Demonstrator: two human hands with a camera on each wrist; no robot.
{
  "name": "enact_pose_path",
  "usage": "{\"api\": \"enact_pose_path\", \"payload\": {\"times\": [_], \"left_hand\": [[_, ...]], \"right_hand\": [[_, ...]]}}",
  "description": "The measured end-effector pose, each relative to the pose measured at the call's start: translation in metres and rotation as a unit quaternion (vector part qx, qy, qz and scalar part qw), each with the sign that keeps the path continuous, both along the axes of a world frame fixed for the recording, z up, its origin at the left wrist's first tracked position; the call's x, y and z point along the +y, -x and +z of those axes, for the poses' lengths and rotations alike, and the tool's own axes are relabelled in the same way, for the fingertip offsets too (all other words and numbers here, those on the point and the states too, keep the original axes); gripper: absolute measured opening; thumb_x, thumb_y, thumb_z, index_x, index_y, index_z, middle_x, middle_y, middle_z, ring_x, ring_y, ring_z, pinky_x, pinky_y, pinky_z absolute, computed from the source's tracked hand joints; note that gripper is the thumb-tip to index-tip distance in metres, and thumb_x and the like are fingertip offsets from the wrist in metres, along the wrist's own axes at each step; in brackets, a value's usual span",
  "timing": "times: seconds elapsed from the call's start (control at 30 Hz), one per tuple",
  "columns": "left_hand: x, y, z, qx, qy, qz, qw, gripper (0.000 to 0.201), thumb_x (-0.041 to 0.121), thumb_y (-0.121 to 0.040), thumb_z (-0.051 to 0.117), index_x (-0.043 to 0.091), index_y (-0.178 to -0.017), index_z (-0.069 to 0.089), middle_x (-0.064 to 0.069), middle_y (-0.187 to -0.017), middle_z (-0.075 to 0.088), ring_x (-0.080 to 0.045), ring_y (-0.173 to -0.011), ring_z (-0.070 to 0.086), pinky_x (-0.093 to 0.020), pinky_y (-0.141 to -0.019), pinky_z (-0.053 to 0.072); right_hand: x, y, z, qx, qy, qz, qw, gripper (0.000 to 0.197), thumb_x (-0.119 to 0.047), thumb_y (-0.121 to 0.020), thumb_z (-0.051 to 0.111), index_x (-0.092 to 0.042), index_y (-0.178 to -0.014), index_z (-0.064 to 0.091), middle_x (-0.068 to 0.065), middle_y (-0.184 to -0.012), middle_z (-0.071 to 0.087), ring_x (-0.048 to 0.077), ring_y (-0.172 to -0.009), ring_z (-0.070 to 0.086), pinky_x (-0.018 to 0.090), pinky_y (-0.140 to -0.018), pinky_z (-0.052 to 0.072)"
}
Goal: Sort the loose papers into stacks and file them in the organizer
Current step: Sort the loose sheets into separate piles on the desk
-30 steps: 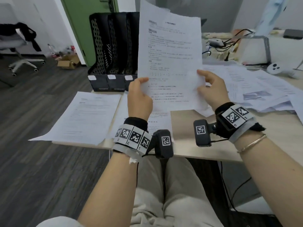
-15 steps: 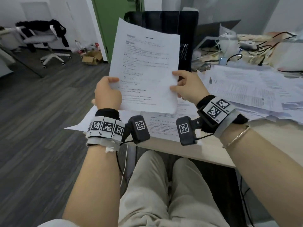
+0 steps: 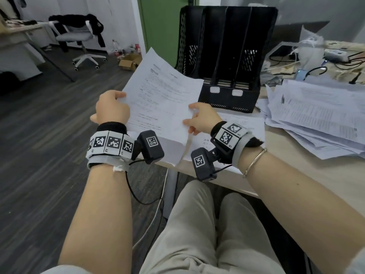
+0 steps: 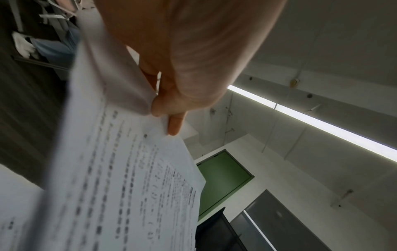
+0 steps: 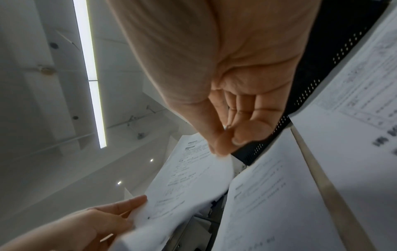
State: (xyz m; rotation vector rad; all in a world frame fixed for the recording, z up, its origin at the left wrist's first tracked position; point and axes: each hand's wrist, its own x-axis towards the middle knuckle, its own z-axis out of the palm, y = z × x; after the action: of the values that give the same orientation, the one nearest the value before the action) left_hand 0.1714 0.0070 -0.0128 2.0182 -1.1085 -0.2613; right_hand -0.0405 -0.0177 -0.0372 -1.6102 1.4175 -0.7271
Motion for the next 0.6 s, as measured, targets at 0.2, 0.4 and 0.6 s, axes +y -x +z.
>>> {"api": "enact_pose_path", "payload": {"times": [0.2,0.4,0.6], "left_hand": [[0.006,-0.009,-0.008,-0.029,-0.014,-0.023,0.999,0.048,0.001,-0.086,0.039,0.028,-0.120,0.059,0.001,-0.132,0.054,-0.026,-0.131,0.030,-0.040,-0.104,0.023],[0.002,0.003,-0.015,0.002,-0.038,-0.139,0.990,0.029,0.018,-0.087,0.056,0.021,-0.114,0.064,-0.002,-0.127,0.060,-0.025,-0.122,0.049,-0.042,-0.106,0.037],[-0.003,0.032,-0.035,-0.003,-0.163,-0.234,0.959,0.036,0.030,-0.087,0.063,0.017,-0.120,0.059,-0.003,-0.131,0.055,-0.020,-0.119,0.051,-0.027,-0.095,0.037]], "right_hand": [[0.003,-0.018,-0.021,0.001,-0.059,0.009,0.998,0.064,-0.005,-0.085,0.065,-0.004,-0.141,0.033,0.008,-0.064,0.061,0.013,-0.050,0.060,0.024,-0.054,0.055],[0.012,-0.021,-0.032,-0.010,-0.110,-0.004,0.994,0.066,-0.001,-0.084,0.064,-0.004,-0.141,0.031,0.011,-0.069,0.061,0.018,-0.053,0.061,0.034,-0.063,0.058],[0.019,0.001,-0.015,0.067,-0.067,-0.006,0.995,0.036,-0.019,-0.087,0.065,-0.005,-0.119,0.057,0.009,-0.094,0.065,0.015,-0.062,0.061,0.024,-0.052,0.050]]}}
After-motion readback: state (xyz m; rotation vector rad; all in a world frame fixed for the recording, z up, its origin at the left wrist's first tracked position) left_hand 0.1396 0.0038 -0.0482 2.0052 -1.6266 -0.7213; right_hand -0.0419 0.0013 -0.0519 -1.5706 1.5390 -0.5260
